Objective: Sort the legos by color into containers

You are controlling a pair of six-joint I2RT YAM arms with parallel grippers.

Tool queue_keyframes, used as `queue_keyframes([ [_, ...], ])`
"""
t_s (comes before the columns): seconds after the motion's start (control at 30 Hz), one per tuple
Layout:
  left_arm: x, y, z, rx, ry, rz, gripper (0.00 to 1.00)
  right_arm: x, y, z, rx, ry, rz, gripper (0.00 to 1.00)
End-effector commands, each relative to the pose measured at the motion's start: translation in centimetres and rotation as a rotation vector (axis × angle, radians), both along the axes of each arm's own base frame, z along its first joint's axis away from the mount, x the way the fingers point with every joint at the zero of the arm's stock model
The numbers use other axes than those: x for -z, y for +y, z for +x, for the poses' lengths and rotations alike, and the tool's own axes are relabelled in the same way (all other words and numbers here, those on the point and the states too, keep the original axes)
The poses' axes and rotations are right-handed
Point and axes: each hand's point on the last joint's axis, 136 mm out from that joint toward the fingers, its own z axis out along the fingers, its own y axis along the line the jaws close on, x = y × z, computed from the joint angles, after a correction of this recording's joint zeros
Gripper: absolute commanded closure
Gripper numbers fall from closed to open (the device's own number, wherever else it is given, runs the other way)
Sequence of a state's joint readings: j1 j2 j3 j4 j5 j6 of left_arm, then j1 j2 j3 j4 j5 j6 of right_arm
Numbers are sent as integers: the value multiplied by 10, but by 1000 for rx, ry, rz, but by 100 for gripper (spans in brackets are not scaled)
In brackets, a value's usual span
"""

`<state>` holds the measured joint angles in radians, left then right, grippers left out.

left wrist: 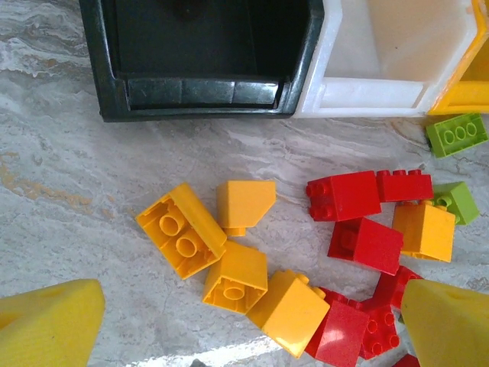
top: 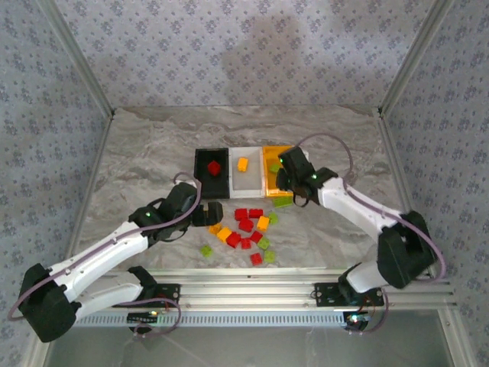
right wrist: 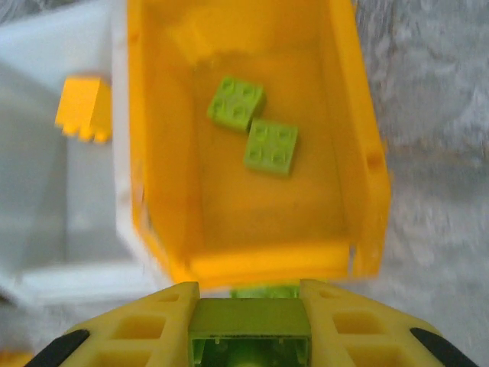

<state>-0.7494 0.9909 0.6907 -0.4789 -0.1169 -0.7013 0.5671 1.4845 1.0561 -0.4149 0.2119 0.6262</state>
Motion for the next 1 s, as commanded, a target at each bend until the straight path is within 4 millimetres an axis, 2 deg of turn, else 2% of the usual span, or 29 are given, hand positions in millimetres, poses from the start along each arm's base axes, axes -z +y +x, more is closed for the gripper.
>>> queue_keyframes([
  [0.0, 3, 11, -9, -20, 23, 0, 0, 9, 0, 34, 7, 3, -39, 67],
  [0.07, 5, 16, -13, -29, 23, -2, 0, 25, -2, 46, 31, 30, -52, 66],
  [0.1, 6, 18, -14, -35, 24, -4, 0, 19, 1, 57, 36, 14, -41, 65],
  [0.13, 6, 19, -16, -39, 23, -11, 0, 23, 3, 63, 41, 21, -41, 63],
  [0.23, 9, 24, -22, -39, 35, -7, 0, 25, 7, 74, 43, 23, -30, 49],
  [0.3, 11, 27, -25, -35, 39, 5, 0, 17, 10, 78, 39, 2, -15, 39],
  [0.4, 13, 30, -28, -28, 48, 20, 0, -5, 13, 77, 29, -43, 15, 32],
  [0.57, 20, 22, -35, 39, 81, 21, 2, -31, 20, 50, -12, -105, 65, 29],
  [0.6, 22, 20, -38, 55, 93, 25, 3, -22, 19, 39, -18, -91, 58, 29],
  [0.77, 55, 5, -61, 149, 194, 91, 7, -6, 19, -1, -50, -75, 69, 28],
  [0.97, 95, 3, -92, 194, 327, 153, 10, 1, 9, -29, -35, -72, 96, 27],
])
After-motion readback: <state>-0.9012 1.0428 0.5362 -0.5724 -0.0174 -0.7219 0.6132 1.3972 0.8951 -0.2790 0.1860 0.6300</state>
